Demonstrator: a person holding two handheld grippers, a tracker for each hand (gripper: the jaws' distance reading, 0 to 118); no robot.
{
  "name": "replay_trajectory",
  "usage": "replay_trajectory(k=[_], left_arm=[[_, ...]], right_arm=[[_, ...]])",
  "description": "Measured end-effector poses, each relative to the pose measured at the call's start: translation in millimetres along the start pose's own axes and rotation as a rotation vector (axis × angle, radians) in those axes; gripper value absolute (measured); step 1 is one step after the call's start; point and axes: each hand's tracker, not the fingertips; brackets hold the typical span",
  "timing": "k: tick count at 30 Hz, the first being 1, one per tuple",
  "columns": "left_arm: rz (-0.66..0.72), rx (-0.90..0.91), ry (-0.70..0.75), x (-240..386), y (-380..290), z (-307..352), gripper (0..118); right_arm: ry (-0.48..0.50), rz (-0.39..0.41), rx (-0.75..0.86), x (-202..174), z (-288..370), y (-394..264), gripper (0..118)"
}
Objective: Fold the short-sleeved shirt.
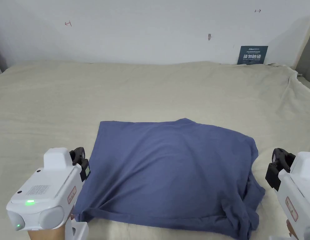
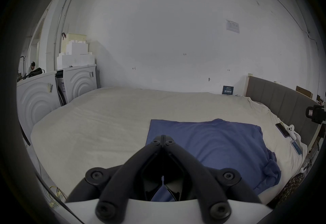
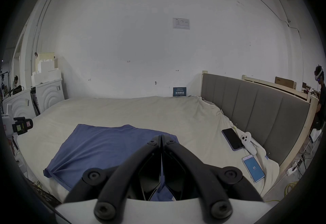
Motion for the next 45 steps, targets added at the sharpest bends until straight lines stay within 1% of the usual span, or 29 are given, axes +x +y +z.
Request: replay_trajectory(k=[6, 12, 19, 20, 21, 24, 25, 26, 27, 30, 31, 32, 33, 34, 35, 36, 38, 39, 40, 42, 44, 45], left_arm=[[0.017, -0.069, 0.004, -11.7, -5.8, -4.3, 0], [0.047, -0.177, 0.012, -26.3, -19.4, -12.2, 0], [0.083, -0.496, 0.017, -44.7, -60.6, -33.3, 0], [0.103, -0.529, 0.020, -47.2, -67.3, -36.0, 6], [0.113, -0.573, 0.031, -49.7, -73.7, -39.2, 14], [0.168, -0.624, 0.037, -54.5, -89.0, -41.3, 68], [0.179, -0.628, 0.039, -55.9, -92.2, -43.0, 81], [0.189, -0.631, 0.043, -56.5, -96.1, -43.4, 84], [0.198, -0.637, 0.052, -57.1, -99.2, -45.3, 85], [0.193, -0.672, 0.047, -55.0, -106.2, -53.1, 84], [0.179, -0.684, 0.049, -52.9, -108.9, -56.3, 80], [0.162, -0.686, 0.055, -50.7, -112.1, -59.4, 72], [0.144, -0.688, 0.053, -49.4, -115.4, -62.9, 58], [0.133, -0.701, 0.044, -47.9, -118.3, -65.4, 38], [0.138, -0.723, 0.023, -46.6, -120.9, -67.8, 33], [0.138, -0.711, 0.037, -44.5, -121.7, -68.0, 31], [0.116, -0.696, 0.041, -40.2, -120.0, -66.3, 11], [0.118, -0.694, 0.016, -39.2, -119.3, -66.6, 10], [0.117, -0.695, 0.021, -37.0, -118.3, -66.9, 9], [0.061, -0.676, 0.007, -33.2, -115.5, -64.1, 8], [0.049, -0.654, 0.004, -33.0, -109.9, -59.2, 8], [0.051, -0.645, -0.008, -33.7, -106.2, -56.8, 8]], right_arm=[[0.002, -0.016, -0.001, 2.4, -0.5, 0.5, 0], [0.004, -0.019, -0.010, 0.4, 0.7, 0.4, 0], [0.004, -0.025, -0.038, 4.9, -4.0, -7.6, 0], [0.003, -0.025, -0.042, 5.5, -5.0, -9.3, 0], [0.002, -0.024, -0.046, 6.2, -6.0, -10.9, 0], [0.001, -0.025, -0.060, 7.6, -7.6, -14.7, 0], [0.000, -0.026, -0.064, 7.9, -8.0, -15.8, 0], [-0.001, -0.025, -0.068, 8.5, -8.5, -16.9, 0], [-0.002, -0.025, -0.073, 9.2, -9.3, -18.0, 0], [-0.006, -0.027, -0.086, 10.5, -10.2, -21.2, 0], [-0.008, -0.028, -0.089, 11.3, -10.7, -22.1, 0], [-0.009, -0.029, -0.093, 11.8, -10.7, -23.2, 0], [-0.010, -0.032, -0.096, 12.5, -10.9, -24.2, 0], [-0.011, -0.034, -0.100, 13.3, -11.3, -25.0, 0], [-0.012, -0.035, -0.105, 14.0, -12.0, -25.9, 0], [-0.015, -0.033, -0.109, 14.3, -12.0, -27.2, 0], [-0.018, -0.032, -0.124, 16.0, -13.9, -30.7, 0], [-0.019, -0.036, -0.137, 17.3, -15.9, -33.2, 0], [-0.017, -0.041, -0.154, 18.1, -17.9, -36.5, 0], [-0.008, -0.050, -0.230, 20.1, -26.4, -45.8, 0], [0.010, -0.060, -0.299, 21.5, -35.8, -56.4, 3], [0.014, -0.068, -0.342, 21.8, -41.4, -63.2, 8]])
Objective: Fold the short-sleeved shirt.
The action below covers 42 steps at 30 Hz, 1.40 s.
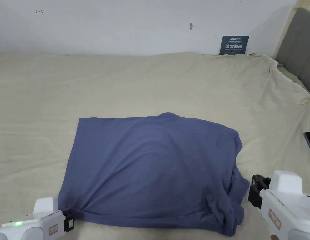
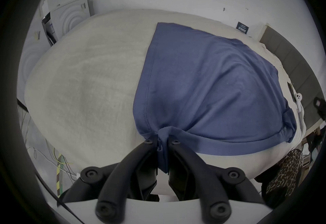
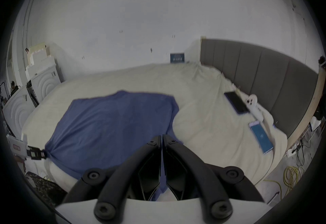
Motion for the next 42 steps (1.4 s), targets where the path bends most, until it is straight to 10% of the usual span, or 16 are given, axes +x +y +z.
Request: replay_trajectory(k=[3, 6, 11, 15, 18, 32, 42], left_arm=[[0.011, 0.034, -0.024, -5.0, 4.3, 10.4, 8], [0.009, 0.047, -0.034, -5.5, 7.4, 15.5, 8], [0.009, 0.042, -0.039, -5.5, 7.0, 12.7, 8], [0.023, 0.033, -0.043, -9.1, 3.8, 7.8, 8], [0.024, 0.025, -0.044, -10.1, 1.7, 6.3, 8], [0.109, 0.089, -0.092, -19.0, 17.4, 18.1, 8], [0.035, 0.154, -0.097, -3.9, 98.0, 6.0, 8]], right_arm=[[0.025, -0.043, -0.099, 2.4, -20.8, -12.7, 24], [0.050, -0.054, -0.194, 1.9, -40.6, -23.3, 70], [0.055, -0.037, -0.272, -6.6, -61.2, -40.3, 73], [0.077, -0.055, -0.315, -6.8, -68.7, -53.3, 51], [0.093, -0.054, -0.332, -6.0, -72.7, -61.4, 7], [0.113, -0.138, -0.101, 7.0, -16.9, -13.6, 5], [0.128, -0.051, 0.004, -8.7, -61.0, 59.5, 5]])
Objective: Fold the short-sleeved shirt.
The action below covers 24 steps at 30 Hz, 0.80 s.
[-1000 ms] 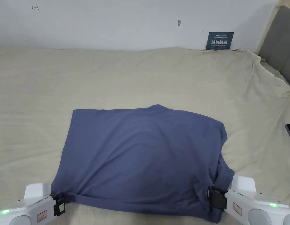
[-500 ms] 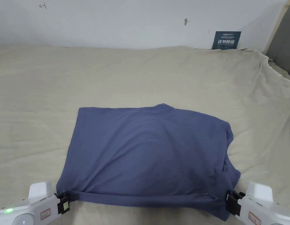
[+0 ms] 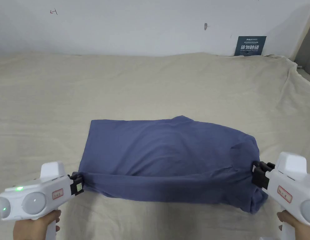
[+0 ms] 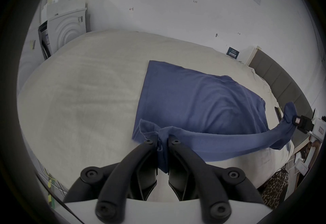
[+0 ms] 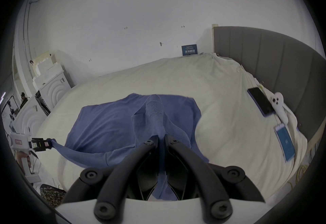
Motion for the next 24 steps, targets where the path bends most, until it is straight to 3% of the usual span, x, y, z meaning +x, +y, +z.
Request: replay_trajectory(k=[9, 21, 24], left_arm=[[-0.097, -0.096, 0.027, 14.5, 42.5, -76.3, 8], [-0.131, -0.228, 0.094, 21.1, 36.7, -146.3, 8], [-0.134, -0.231, 0.101, 23.8, 40.9, -140.9, 18]], right_arm=[[-0.052, 0.036, -0.083, 6.8, -90.2, 19.0, 5], [-0.139, -0.004, -0.325, 18.2, -181.5, -8.6, 5], [-0.141, 0.001, -0.321, 14.4, -177.3, -6.2, 6]])
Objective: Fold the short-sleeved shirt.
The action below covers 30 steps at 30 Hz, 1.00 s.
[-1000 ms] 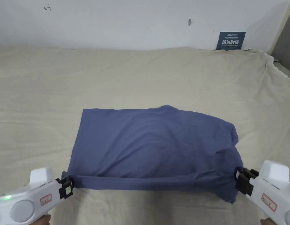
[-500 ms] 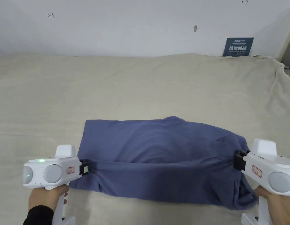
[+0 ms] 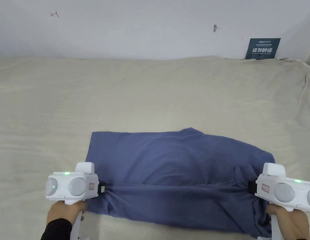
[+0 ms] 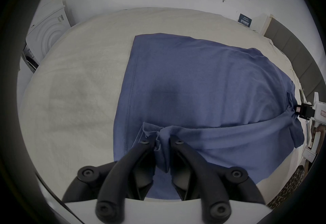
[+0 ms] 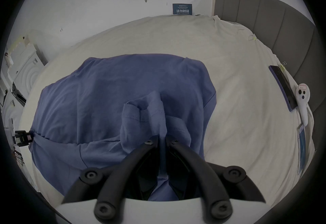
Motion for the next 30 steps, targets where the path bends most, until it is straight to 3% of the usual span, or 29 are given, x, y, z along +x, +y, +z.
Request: replay_trajectory(k=[2, 3, 4, 5, 6, 13, 19, 21, 24, 26, 27, 29, 30], left_arm=[[0.002, 0.004, 0.006, 0.8, 2.8, 8.5, 41], [0.019, 0.016, 0.013, -0.2, 4.8, 16.5, 62], [0.045, 0.046, 0.016, -0.5, 6.1, 25.9, 86], [0.068, 0.088, 0.014, -0.5, 7.2, 36.3, 100], [0.076, 0.132, 0.006, -0.2, 7.9, 49.5, 106], [0.019, 0.344, 0.007, 7.1, -8.3, 140.2, 107], [0.003, 0.428, 0.002, 10.9, -46.0, 182.1, 107], [0.000, 0.453, 0.010, 13.4, -58.9, 190.0, 100], [-0.004, 0.546, 0.004, 17.5, -78.3, 199.6, 48], [0.007, 0.564, -0.006, 19.2, -88.0, 203.2, 39], [0.017, 0.568, -0.010, 18.4, -90.9, 202.6, 30], [0.056, 0.601, -0.043, 17.3, -98.6, 203.5, 4], [0.061, 0.602, -0.042, 16.5, -101.9, 204.0, 0]], right_arm=[[-0.007, 0.005, 0.035, 0.6, 11.4, 3.7, 18], [0.001, 0.008, 0.072, 0.2, 21.7, 6.5, 34], [0.015, 0.009, 0.105, 0.0, 32.8, 9.0, 58], [0.035, 0.009, 0.131, 1.0, 45.0, 11.4, 70], [0.053, 0.016, 0.170, 0.9, 60.9, 12.8, 74], [0.101, 0.084, 0.412, -3.0, 174.3, -6.7, 74], [0.090, 0.109, 0.518, -1.4, 234.1, -45.3, 74], [0.078, 0.109, 0.544, -4.7, 247.7, -58.0, 73], [0.039, 0.125, 0.568, -6.2, 258.5, -74.6, 59], [0.005, 0.142, 0.589, -6.4, 259.5, -83.7, 56], [-0.002, 0.151, 0.591, -6.6, 260.7, -87.8, 49], [-0.017, 0.154, 0.600, -5.8, 260.6, -94.4, 10], [-0.021, 0.153, 0.608, -5.5, 260.6, -97.9, 1]])
